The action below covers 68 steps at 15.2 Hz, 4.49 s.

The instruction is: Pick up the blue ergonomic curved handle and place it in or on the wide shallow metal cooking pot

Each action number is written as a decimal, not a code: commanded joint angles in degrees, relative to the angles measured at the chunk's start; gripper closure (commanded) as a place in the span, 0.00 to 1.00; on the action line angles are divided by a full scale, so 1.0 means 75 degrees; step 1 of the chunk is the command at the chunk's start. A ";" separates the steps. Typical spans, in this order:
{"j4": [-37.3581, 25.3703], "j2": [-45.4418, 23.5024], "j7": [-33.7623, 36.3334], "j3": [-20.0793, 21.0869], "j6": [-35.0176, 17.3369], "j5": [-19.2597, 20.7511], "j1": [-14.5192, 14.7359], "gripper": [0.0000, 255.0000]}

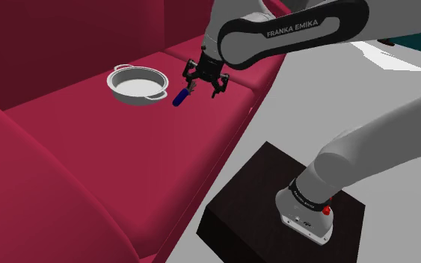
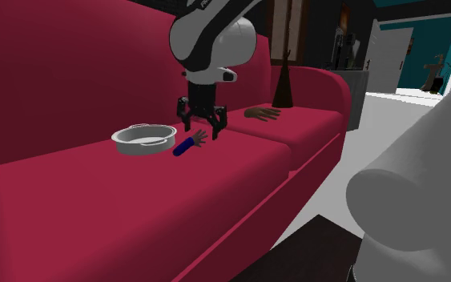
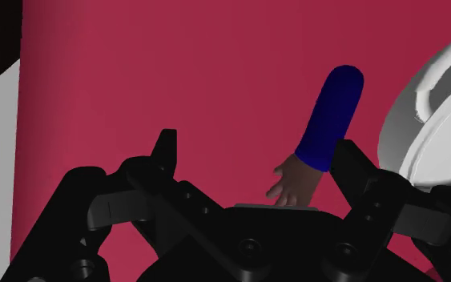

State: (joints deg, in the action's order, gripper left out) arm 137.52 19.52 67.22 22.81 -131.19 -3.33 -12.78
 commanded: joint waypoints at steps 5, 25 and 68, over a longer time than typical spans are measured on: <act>-0.1175 -0.1838 0.3672 0.0827 -0.0816 0.1452 -0.0980 0.00; -0.1059 -0.2511 0.4103 0.0821 -0.1484 0.2069 -0.1032 1.00; -0.7774 -0.5876 0.5370 0.1192 0.2652 0.3744 0.0616 1.00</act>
State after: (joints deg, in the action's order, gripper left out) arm 83.08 -21.71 107.03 32.03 -112.76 23.35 -9.56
